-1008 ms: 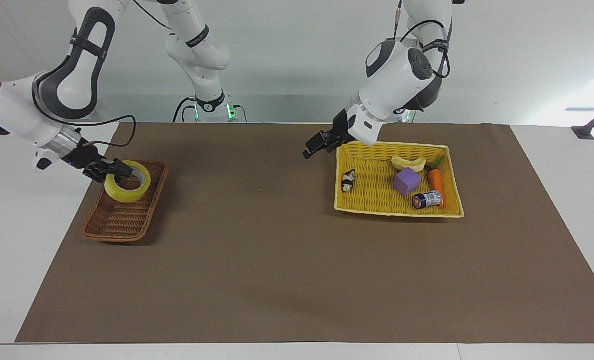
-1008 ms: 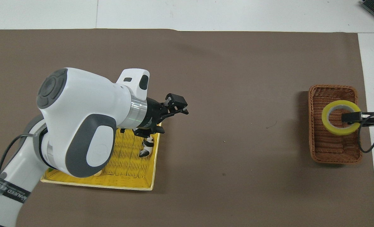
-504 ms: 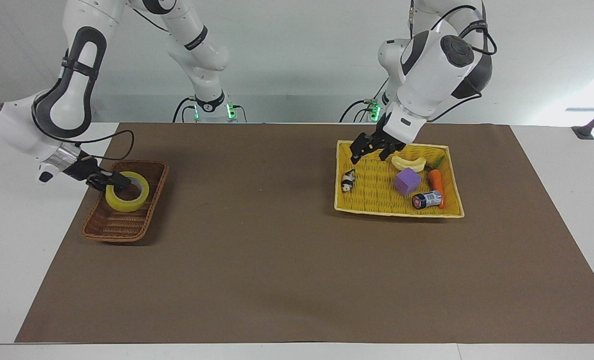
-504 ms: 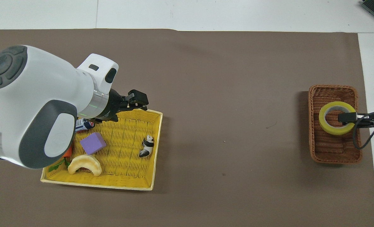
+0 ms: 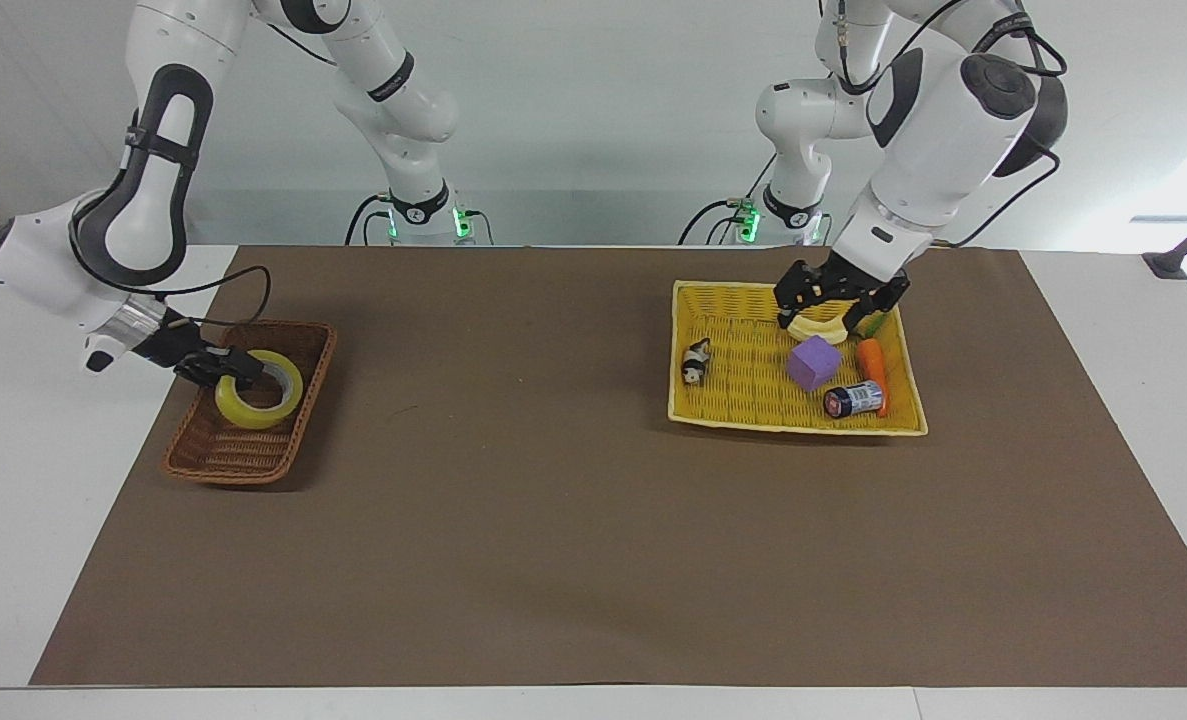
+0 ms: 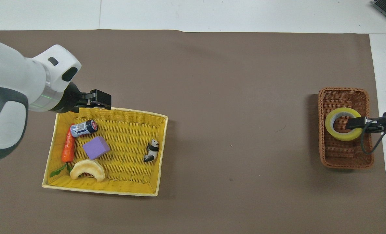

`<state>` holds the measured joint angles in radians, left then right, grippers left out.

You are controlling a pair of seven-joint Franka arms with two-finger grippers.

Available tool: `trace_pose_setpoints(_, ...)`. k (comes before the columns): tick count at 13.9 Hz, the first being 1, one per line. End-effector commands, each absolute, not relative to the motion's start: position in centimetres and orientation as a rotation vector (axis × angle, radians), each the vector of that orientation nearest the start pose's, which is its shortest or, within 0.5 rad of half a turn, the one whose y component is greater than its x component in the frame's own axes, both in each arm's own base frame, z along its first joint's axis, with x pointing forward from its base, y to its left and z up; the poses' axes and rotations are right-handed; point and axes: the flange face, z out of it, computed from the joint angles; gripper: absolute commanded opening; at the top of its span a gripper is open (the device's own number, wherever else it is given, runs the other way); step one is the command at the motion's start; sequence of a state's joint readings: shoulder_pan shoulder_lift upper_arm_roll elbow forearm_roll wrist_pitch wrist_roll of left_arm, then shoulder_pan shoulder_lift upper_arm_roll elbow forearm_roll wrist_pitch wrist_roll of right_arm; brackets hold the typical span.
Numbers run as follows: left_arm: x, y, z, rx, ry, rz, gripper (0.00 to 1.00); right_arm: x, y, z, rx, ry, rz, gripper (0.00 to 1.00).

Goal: Move tape to another basket
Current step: 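Release the tape in the wicker basket while the left arm retracts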

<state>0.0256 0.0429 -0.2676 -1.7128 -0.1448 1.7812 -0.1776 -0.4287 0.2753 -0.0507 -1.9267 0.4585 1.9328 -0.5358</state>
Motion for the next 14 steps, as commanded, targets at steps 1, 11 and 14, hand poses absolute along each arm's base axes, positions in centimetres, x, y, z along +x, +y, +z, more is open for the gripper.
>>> trace_pose_setpoints(1,56.4,-12.5,56.1,-3.225,0.194,-0.014,1.0,53.2,-24.1,33.4,-2.662,0.193,0.026,0.81)
trace_pose_setpoints(11,54.7,-2.8,59.8,-3.195,0.195,0.03,1.0,55.7,-25.5,40.6,-2.678,0.11,-0.117,1.0)
trace_pose_setpoints(14,53.8,-3.1,60.8,-3.17,0.217,0.046,1.0,57.6,-24.0,44.8,-2.766,0.004,-0.19,1.0)
